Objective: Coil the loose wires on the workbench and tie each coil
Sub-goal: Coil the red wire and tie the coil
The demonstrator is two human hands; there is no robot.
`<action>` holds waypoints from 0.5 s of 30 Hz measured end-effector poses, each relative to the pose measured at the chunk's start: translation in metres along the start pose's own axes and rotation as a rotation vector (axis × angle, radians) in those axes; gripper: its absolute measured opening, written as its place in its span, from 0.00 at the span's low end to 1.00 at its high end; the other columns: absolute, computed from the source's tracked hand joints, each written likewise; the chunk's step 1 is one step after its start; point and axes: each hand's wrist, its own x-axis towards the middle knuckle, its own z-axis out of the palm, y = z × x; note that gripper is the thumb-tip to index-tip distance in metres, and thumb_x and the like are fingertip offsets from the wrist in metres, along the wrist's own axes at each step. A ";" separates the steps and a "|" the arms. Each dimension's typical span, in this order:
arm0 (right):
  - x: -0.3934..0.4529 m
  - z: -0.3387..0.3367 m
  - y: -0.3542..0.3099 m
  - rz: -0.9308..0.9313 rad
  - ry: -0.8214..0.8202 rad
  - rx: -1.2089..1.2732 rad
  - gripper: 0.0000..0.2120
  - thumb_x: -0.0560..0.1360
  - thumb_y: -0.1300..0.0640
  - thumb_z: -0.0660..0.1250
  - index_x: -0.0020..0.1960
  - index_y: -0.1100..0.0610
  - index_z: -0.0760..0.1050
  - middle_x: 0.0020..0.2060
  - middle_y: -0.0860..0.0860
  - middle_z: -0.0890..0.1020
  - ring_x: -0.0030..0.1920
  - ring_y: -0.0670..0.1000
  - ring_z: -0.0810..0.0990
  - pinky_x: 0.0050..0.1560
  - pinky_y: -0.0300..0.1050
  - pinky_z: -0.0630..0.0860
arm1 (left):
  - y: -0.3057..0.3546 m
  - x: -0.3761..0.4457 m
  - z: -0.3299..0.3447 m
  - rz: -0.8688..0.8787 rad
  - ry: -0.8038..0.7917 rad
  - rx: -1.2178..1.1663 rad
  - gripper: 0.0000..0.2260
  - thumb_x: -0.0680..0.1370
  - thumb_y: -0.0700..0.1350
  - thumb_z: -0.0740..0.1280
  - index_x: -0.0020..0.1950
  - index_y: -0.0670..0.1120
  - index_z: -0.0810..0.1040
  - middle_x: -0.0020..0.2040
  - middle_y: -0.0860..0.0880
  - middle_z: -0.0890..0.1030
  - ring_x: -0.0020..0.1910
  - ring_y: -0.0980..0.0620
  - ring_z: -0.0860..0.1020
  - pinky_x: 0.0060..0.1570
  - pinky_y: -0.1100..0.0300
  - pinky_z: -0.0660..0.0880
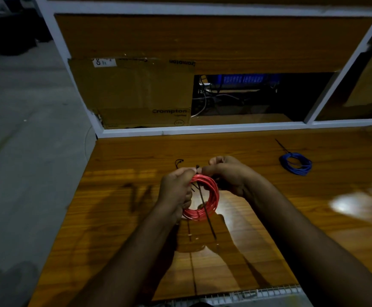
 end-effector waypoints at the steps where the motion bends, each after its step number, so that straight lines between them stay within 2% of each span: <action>1: -0.001 -0.001 0.000 -0.007 0.010 -0.021 0.11 0.73 0.60 0.74 0.46 0.57 0.71 0.40 0.54 0.78 0.40 0.54 0.78 0.47 0.51 0.76 | 0.001 0.000 0.000 -0.003 -0.007 -0.001 0.08 0.82 0.46 0.64 0.55 0.45 0.80 0.25 0.53 0.64 0.21 0.56 0.60 0.22 0.64 0.56; 6: -0.014 -0.001 -0.003 -0.082 0.070 -0.081 0.05 0.76 0.57 0.70 0.49 0.58 0.76 0.41 0.53 0.82 0.41 0.52 0.82 0.42 0.45 0.80 | 0.005 0.001 0.003 -0.040 -0.026 -0.056 0.10 0.80 0.47 0.66 0.58 0.43 0.80 0.25 0.53 0.64 0.21 0.56 0.60 0.20 0.64 0.55; 8: -0.023 0.003 0.001 -0.209 0.263 -0.218 0.03 0.78 0.58 0.68 0.51 0.56 0.76 0.45 0.50 0.83 0.44 0.49 0.83 0.43 0.42 0.81 | 0.006 0.002 0.005 -0.054 -0.003 -0.072 0.11 0.80 0.48 0.67 0.57 0.43 0.81 0.26 0.52 0.65 0.22 0.56 0.60 0.20 0.64 0.56; 10: -0.038 0.006 0.008 -0.438 0.438 -0.499 0.09 0.77 0.61 0.69 0.53 0.49 0.75 0.49 0.41 0.81 0.48 0.41 0.81 0.42 0.36 0.80 | 0.007 0.004 0.005 -0.066 0.002 -0.103 0.11 0.80 0.49 0.67 0.56 0.43 0.81 0.29 0.50 0.68 0.23 0.56 0.62 0.21 0.64 0.57; 12: -0.059 0.010 0.017 -0.668 0.389 -0.737 0.17 0.73 0.63 0.71 0.55 0.44 0.74 0.56 0.35 0.74 0.51 0.36 0.77 0.42 0.31 0.78 | 0.007 0.006 0.004 -0.078 0.015 -0.104 0.09 0.79 0.50 0.67 0.52 0.45 0.82 0.31 0.49 0.72 0.24 0.55 0.64 0.22 0.64 0.58; 15: -0.082 0.021 0.030 -0.843 0.246 -1.040 0.21 0.70 0.55 0.74 0.61 0.41 0.75 0.67 0.39 0.68 0.56 0.35 0.71 0.42 0.26 0.70 | 0.011 0.004 0.005 -0.098 -0.001 -0.141 0.09 0.80 0.49 0.66 0.54 0.45 0.80 0.29 0.50 0.75 0.22 0.55 0.69 0.21 0.64 0.64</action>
